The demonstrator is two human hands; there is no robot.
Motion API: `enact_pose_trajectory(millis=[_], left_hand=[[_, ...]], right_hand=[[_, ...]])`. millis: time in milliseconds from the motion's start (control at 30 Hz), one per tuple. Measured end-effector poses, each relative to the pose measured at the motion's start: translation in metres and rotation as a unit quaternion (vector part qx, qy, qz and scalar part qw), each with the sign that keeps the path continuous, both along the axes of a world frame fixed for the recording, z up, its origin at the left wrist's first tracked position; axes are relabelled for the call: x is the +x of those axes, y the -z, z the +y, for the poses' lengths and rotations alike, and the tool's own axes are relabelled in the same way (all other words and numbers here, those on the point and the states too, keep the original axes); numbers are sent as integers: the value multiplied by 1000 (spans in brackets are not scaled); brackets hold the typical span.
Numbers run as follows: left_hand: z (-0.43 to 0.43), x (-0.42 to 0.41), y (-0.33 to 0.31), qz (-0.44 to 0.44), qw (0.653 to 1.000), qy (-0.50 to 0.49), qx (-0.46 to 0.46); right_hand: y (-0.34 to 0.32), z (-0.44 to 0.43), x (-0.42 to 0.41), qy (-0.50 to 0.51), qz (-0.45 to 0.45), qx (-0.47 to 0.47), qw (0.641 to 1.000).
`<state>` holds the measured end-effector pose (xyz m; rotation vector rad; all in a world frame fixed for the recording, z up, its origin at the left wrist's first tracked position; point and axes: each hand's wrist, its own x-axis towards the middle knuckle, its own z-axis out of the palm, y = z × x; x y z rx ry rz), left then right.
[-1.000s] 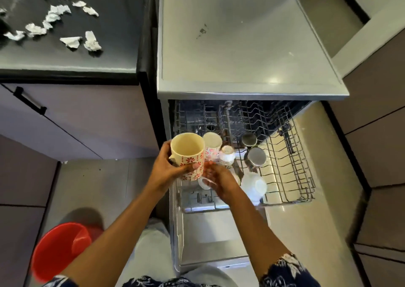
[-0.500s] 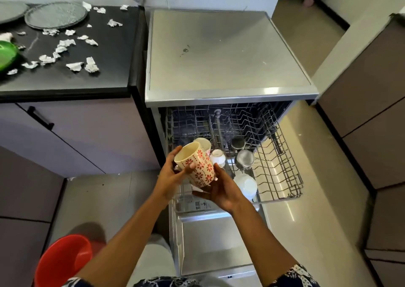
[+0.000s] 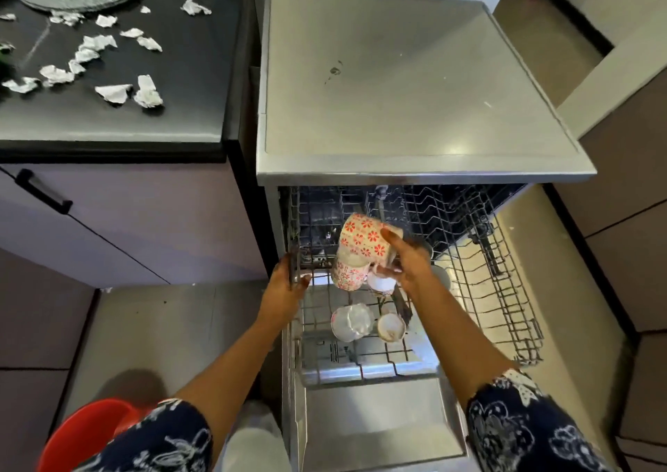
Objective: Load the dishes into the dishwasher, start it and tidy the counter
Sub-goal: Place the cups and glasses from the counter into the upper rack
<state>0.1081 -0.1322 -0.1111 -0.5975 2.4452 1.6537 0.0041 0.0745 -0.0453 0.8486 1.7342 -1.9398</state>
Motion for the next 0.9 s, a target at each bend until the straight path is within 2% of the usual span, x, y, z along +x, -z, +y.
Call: enact_pose_trajectory(millis=[100,167,233,333,533,667,733,833,900], left_hand=[[5,4,26,17,999,-9,35],[11,4,30,39,995,-45,81],[13,4,34,47,990,-75,108],[11,6,41,50,990,-75,107],[10,6,41,69,988,-77,114],[10,6,45,75,990,-75,88],[9,6,47,73,993,-64,69],[8,5,44,83,996,-29,13],[7,4,47,104,991,6,-84]], right_hand=[[8,-14,-41,12,50,80,995],[16,-21,-65,-39,75,183,979],[25,-25,-85,-121,98,306,939],[31,-32,-102,-209,140,390,886],[38,-52,-118,-297,165,448,827],[43,-65,-123,-339,160,493,785],[48,-70,-124,-350,157,498,777],[54,-74,-125,-370,164,512,758],[59,-77,-124,-384,176,520,742]])
